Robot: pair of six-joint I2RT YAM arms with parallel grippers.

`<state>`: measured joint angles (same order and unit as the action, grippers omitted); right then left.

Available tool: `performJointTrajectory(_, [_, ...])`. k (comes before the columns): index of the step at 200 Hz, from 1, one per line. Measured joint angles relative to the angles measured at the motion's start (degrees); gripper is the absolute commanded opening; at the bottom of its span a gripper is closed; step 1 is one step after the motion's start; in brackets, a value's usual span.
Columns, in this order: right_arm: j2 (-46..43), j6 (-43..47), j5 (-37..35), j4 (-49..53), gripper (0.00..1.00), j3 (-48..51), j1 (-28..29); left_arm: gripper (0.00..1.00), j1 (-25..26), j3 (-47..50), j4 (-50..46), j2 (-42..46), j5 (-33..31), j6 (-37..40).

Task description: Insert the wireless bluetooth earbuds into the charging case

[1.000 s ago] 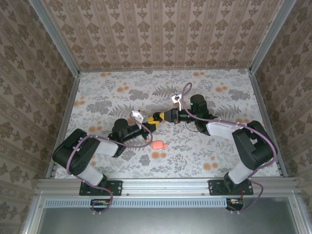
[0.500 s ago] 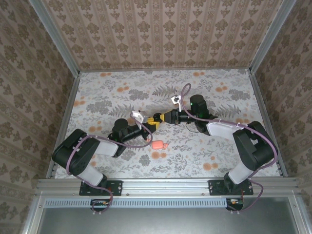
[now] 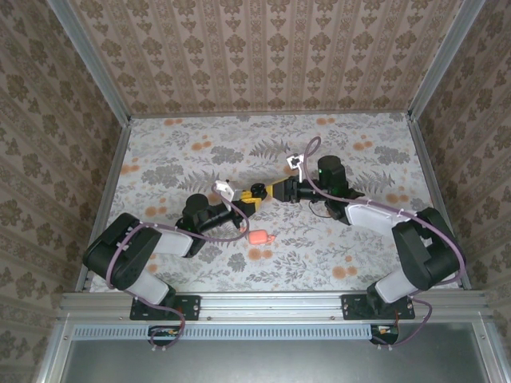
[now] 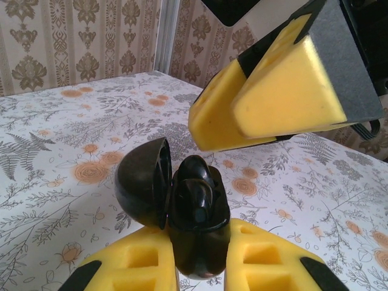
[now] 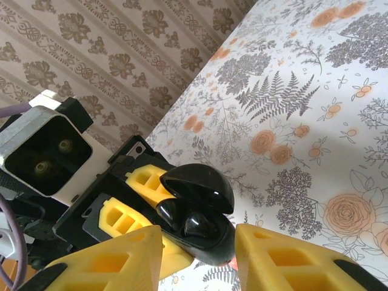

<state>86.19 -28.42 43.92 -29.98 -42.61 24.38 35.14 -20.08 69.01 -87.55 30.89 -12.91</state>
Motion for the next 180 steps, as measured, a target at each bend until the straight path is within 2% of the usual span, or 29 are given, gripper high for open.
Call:
performJointTrajectory(93, [-10.51,3.78,-1.88,0.59,0.5,4.0,-2.01,0.07,0.0,-0.02,-1.62,3.78,0.74,0.02])
performJointTrajectory(153, [-15.21,12.07,-1.62,3.72,0.65,4.87,-3.63,0.08,0.0,-0.09,-5.38,7.17,2.43,0.07])
performJointTrajectory(168, [-16.52,15.34,-0.98,5.49,0.73,4.85,-3.93,0.08,0.0,-0.09,-6.78,8.83,2.89,0.28])
performJointTrajectory(180, [-17.33,17.77,-0.31,7.15,0.74,4.85,-4.39,0.08,0.0,-0.11,-7.74,10.05,3.34,0.63])
